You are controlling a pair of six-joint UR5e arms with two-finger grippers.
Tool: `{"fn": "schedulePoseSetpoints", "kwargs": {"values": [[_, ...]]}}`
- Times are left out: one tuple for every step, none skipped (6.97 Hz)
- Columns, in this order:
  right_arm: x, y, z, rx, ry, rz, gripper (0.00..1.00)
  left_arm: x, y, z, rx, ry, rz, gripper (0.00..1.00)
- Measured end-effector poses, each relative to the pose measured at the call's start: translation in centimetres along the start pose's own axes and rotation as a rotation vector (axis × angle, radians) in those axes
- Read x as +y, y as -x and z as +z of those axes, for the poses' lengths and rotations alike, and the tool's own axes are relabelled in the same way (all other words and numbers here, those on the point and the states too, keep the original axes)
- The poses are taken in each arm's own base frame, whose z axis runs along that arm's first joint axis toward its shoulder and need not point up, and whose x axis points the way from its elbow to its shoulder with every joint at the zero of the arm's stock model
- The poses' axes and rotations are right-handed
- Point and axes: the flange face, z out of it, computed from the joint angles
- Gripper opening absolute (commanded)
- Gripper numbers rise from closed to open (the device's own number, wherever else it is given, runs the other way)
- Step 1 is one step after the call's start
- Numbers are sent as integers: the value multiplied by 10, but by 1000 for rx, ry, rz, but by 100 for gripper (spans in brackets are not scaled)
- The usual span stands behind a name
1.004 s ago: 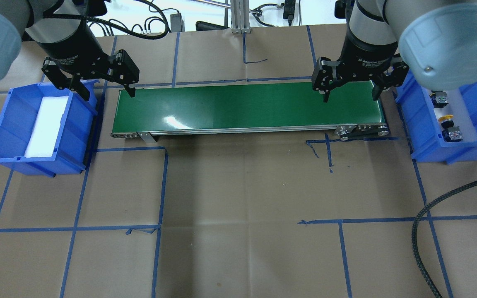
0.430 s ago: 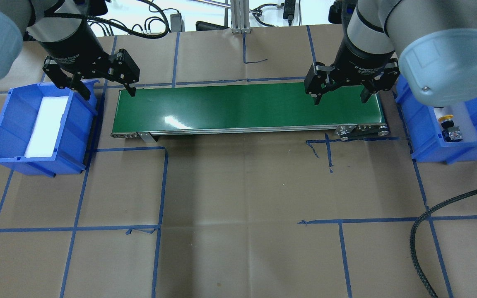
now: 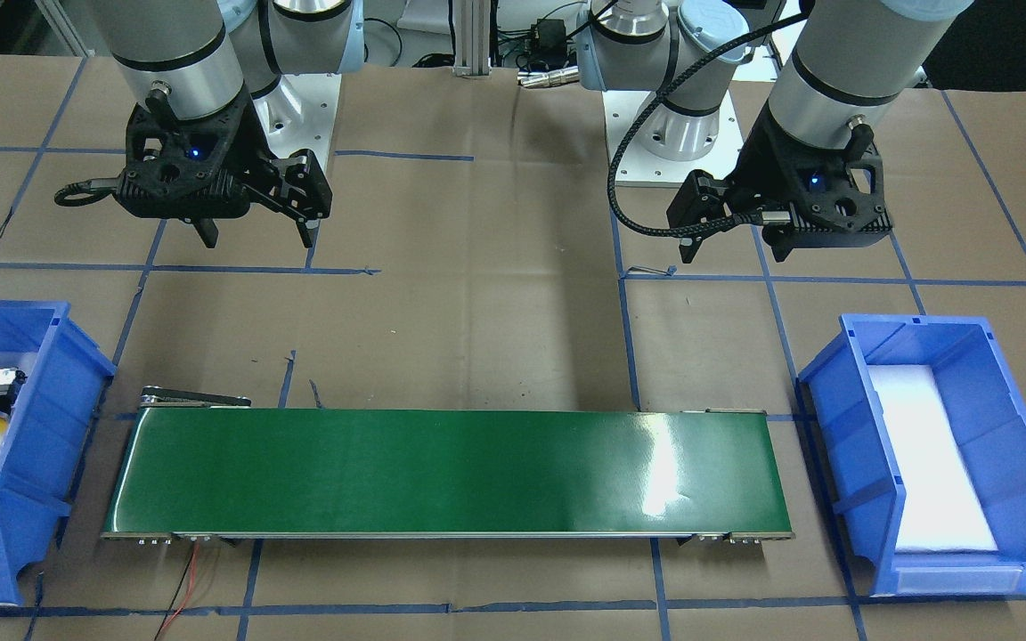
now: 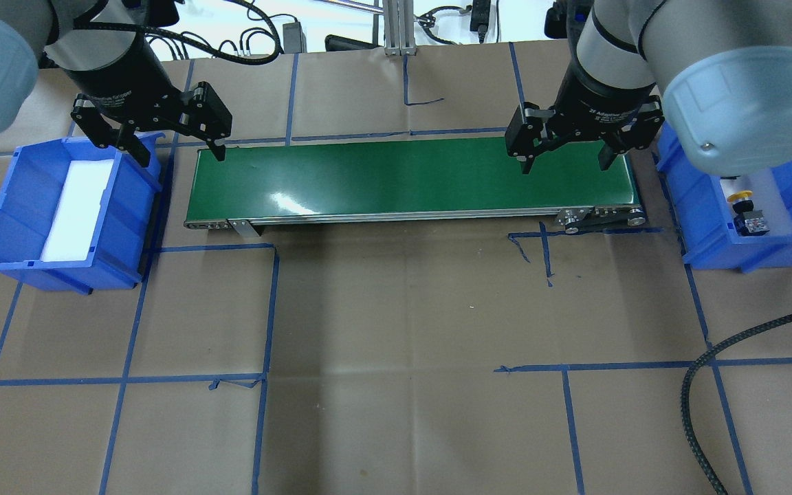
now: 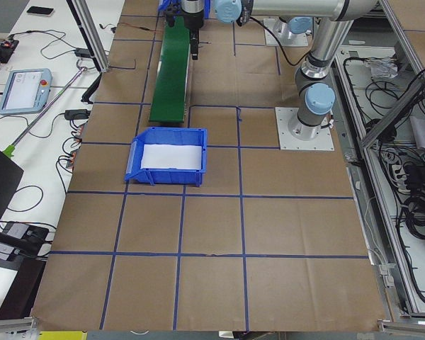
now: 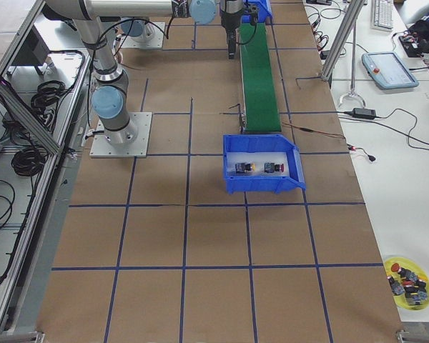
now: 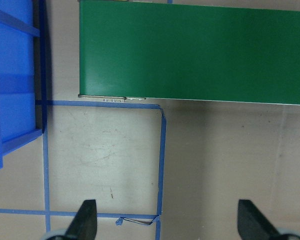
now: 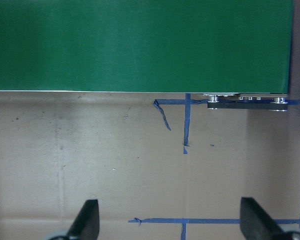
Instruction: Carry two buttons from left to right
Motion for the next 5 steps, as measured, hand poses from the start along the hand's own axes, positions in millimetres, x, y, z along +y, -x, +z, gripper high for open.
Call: {"fn": "schedulePoseSetpoints", "kwargs": {"values": [[-1, 0, 2, 0, 3, 1, 100, 0, 0, 0, 0, 0, 0, 100], [-1, 0, 2, 2, 2, 1, 100, 0, 0, 0, 0, 1, 0, 100], [-2, 0, 1, 6, 1, 1, 100, 0, 0, -1, 0, -2, 0, 100], [-2, 0, 1, 8, 1, 1, 100, -1, 0, -2, -1, -5, 0, 100], [-2, 0, 1, 9, 1, 2, 100, -1, 0, -3, -1, -6, 0, 100]]}}
